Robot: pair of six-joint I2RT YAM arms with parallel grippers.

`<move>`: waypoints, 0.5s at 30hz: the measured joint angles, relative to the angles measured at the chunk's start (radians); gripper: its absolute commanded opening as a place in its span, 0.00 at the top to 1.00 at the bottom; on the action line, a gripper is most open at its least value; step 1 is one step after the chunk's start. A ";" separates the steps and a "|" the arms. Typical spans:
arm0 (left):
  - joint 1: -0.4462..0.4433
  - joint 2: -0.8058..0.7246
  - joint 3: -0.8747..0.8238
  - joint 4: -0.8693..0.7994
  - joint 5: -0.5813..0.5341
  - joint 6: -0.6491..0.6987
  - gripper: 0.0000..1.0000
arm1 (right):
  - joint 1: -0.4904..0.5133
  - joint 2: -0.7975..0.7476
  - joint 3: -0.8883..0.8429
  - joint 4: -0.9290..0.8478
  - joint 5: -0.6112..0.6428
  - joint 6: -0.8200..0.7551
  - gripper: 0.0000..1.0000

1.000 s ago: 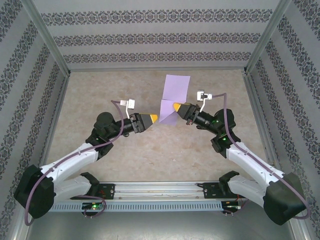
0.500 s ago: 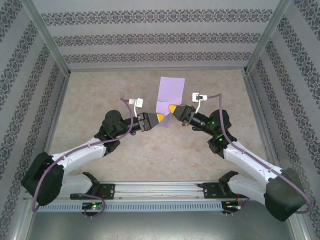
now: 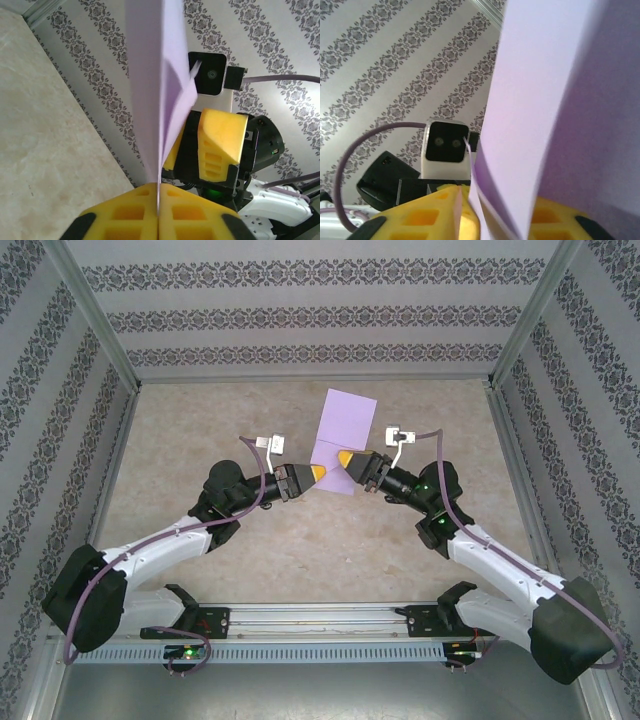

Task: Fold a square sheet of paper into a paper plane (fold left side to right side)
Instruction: Turn over the paper at the center of the table.

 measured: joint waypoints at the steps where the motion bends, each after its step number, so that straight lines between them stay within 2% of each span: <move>1: 0.000 -0.009 0.000 -0.018 -0.002 0.009 1.00 | -0.003 -0.018 -0.004 -0.023 0.007 -0.012 0.64; 3: 0.000 -0.031 0.002 -0.069 -0.006 0.024 1.00 | -0.013 -0.059 -0.010 -0.080 0.018 -0.037 0.57; 6: 0.000 -0.069 0.036 -0.239 -0.019 0.078 1.00 | -0.027 -0.151 -0.011 -0.236 0.075 -0.113 0.48; 11: 0.000 -0.082 0.254 -0.742 -0.095 0.272 1.00 | -0.034 -0.278 0.015 -0.591 0.250 -0.266 0.34; 15: -0.005 0.015 0.532 -1.201 -0.249 0.458 1.00 | -0.055 -0.297 0.044 -0.846 0.404 -0.341 0.24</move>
